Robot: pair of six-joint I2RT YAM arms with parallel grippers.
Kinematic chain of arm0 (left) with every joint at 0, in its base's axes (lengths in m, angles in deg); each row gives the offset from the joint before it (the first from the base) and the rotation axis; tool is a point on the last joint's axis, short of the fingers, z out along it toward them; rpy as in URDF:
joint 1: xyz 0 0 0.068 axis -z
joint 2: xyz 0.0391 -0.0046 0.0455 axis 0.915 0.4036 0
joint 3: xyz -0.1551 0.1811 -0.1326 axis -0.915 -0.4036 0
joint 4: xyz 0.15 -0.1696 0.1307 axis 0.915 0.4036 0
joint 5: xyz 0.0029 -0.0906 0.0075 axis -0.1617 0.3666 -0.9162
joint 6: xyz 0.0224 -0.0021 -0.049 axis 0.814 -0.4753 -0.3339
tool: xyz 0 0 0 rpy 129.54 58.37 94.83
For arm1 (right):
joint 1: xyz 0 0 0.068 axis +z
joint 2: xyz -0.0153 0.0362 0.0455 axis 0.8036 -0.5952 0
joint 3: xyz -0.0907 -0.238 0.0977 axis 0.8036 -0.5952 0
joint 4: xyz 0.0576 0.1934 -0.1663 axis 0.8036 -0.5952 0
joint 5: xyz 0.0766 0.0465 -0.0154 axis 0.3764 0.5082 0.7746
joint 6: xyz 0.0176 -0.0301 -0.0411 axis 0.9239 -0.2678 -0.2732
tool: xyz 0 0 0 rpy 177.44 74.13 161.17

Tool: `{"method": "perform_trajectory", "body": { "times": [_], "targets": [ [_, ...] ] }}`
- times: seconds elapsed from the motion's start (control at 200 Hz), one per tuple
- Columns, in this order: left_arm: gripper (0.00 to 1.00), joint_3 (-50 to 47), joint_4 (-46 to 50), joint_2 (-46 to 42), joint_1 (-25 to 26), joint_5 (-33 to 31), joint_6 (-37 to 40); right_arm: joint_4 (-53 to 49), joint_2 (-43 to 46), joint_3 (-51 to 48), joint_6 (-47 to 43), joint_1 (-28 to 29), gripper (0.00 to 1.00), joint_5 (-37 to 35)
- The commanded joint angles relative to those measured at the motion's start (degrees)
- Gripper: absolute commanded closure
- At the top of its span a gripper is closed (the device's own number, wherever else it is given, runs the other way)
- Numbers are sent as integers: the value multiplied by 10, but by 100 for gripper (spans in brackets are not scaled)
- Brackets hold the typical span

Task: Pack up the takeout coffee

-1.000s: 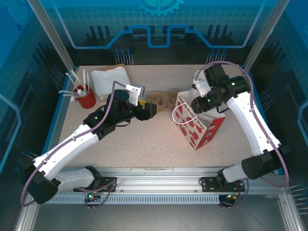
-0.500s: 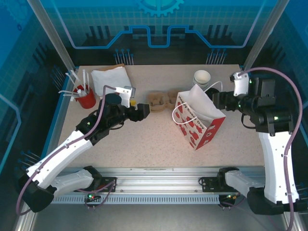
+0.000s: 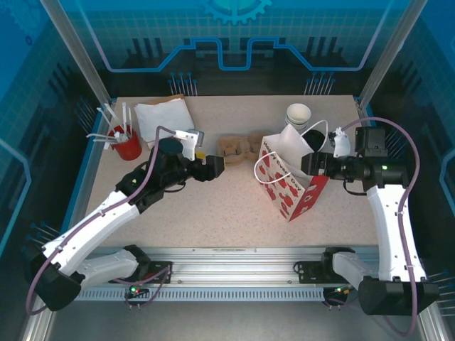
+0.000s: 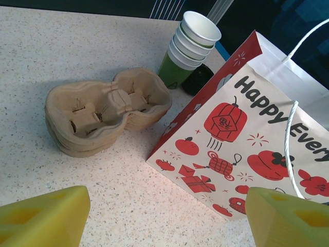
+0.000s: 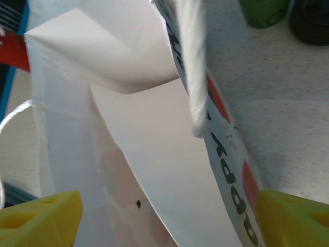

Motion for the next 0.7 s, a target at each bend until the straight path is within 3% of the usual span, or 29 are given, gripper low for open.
{"method": "perform_trajectory", "body": {
  "times": [0.0, 0.315, 0.695],
  "targets": [
    [19, 3, -7, -1, -5, 15, -13, 36, 1, -19, 27, -9, 13, 85],
    [19, 9, -14, 11, -5, 25, -19, 89, 12, -62, 72, 2, 14, 134],
    [19, 10, -18, 21, -5, 34, -24, 144, 12, -76, 130, 85, 15, 116]
  ]
}}
